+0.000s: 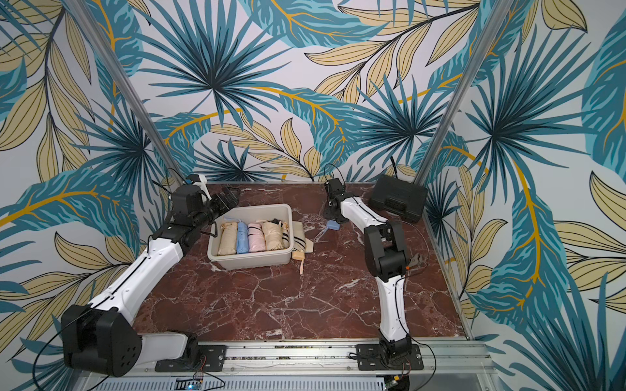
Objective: Put the umbrella into the storage box
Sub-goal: Pick up the umbrella from the center of the board.
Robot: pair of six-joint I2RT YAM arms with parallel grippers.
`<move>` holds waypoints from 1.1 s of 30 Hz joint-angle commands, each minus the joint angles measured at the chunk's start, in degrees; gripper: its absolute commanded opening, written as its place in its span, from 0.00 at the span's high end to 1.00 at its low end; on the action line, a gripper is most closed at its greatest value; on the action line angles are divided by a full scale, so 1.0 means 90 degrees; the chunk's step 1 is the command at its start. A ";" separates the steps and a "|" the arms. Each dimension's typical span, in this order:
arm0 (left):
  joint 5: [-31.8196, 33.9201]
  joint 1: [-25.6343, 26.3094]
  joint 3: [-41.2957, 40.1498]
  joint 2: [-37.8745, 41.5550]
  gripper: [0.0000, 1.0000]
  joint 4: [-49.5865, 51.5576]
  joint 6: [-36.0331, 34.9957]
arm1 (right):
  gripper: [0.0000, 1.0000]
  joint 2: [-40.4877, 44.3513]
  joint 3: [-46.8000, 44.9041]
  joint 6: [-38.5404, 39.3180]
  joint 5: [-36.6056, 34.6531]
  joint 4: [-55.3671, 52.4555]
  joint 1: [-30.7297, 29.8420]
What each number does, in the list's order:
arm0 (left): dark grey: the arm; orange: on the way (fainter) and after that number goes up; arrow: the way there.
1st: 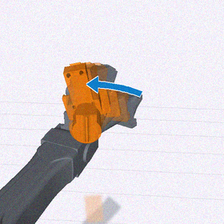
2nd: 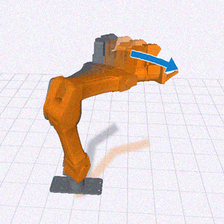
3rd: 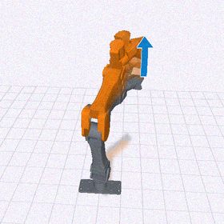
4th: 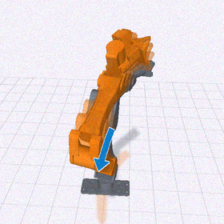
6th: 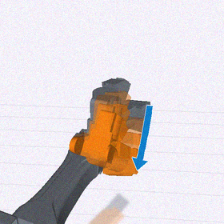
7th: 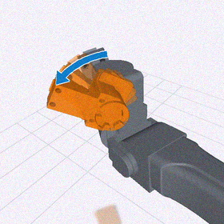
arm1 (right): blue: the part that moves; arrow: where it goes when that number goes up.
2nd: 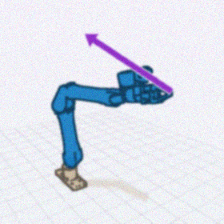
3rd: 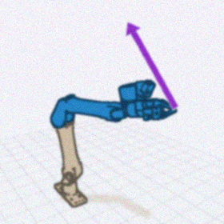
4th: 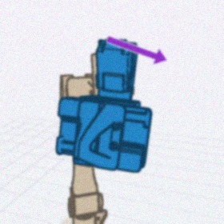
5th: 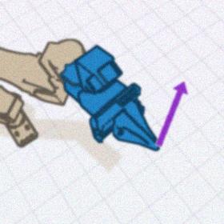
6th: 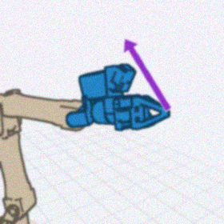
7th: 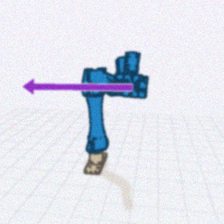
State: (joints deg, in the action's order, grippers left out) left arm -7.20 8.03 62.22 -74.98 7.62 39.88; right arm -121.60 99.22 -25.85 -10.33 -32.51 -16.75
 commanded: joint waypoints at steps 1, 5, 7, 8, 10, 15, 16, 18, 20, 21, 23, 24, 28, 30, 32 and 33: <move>-0.0330 -0.0055 0.0187 0.0363 0.00 0.0248 -0.0072 | 0.57 0.0952 -0.0368 0.0318 0.0184 0.0808 -0.0060; -0.0767 -0.0058 0.0187 0.0592 0.00 0.0466 -0.0018 | 0.58 0.1633 -0.0716 0.0767 0.0527 0.0825 -0.0092; -0.1066 -0.0056 0.0194 0.0697 0.00 0.0552 0.0021 | 0.58 0.1985 -0.0878 0.1036 0.0844 0.0853 -0.0111; -0.1209 -0.0053 0.0204 0.0736 0.00 0.0591 0.0032 | 0.58 0.2143 -0.0946 0.1167 0.0987 0.0858 -0.0128; -0.1563 -0.0051 0.0224 0.0824 0.00 0.0633 0.0041 | 0.58 0.2483 -0.1075 0.1583 0.1378 0.0880 -0.0183; -0.2394 0.0010 0.0318 0.0994 0.00 0.0749 0.0052 | 0.60 0.3210 -0.1301 0.2767 0.2104 0.0861 -0.0453; -0.2523 0.0032 0.0339 0.1021 0.00 0.0769 0.0052 | 0.60 0.3320 -0.1326 0.2956 0.2190 0.0854 -0.0513; -0.2800 0.0088 0.0397 0.1062 0.00 0.0794 0.0052 | 0.60 0.3519 -0.1334 0.3389 0.2436 0.0778 -0.0659; -0.3070 0.0150 0.0466 0.1075 0.00 0.0833 0.0043 | 0.61 0.3643 -0.1303 0.3771 0.2618 0.0649 -0.0804; -0.3211 0.0201 0.0504 0.1075 0.00 0.0860 0.0030 | 0.61 0.3693 -0.1265 0.3975 0.2717 0.0567 -0.0900; -0.3481 0.0275 0.0550 0.1056 0.00 0.0863 0.0003 | 0.61 0.3744 -0.1151 0.4404 0.2876 0.0355 -0.1084; -0.3617 0.0317 0.0572 0.1037 0.00 0.0863 0.0003 | 0.61 0.3746 -0.1073 0.4678 0.2958 0.0231 -0.1189; -0.4069 0.0485 0.0589 0.0969 0.00 0.0808 0.0050 | 0.61 0.3680 -0.0713 0.5479 0.3133 -0.0358 -0.1571; -0.4293 0.0560 0.0576 0.0922 0.00 0.0667 0.0137 | 0.61 0.3630 -0.0539 0.5749 0.3206 -0.0608 -0.1714; -0.4501 0.0608 0.0558 0.0855 0.00 0.0547 0.0211 | 0.61 0.3607 -0.0419 0.5901 0.3298 -0.0752 -0.1809; -0.4573 0.0629 0.0543 0.0823 0.00 0.0517 0.0247 | 0.61 0.3599 -0.0374 0.5975 0.3364 -0.0803 -0.1858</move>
State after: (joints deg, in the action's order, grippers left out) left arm -43.86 13.13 65.95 -66.78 14.41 41.28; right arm -89.27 93.14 22.46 16.97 -38.11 -32.82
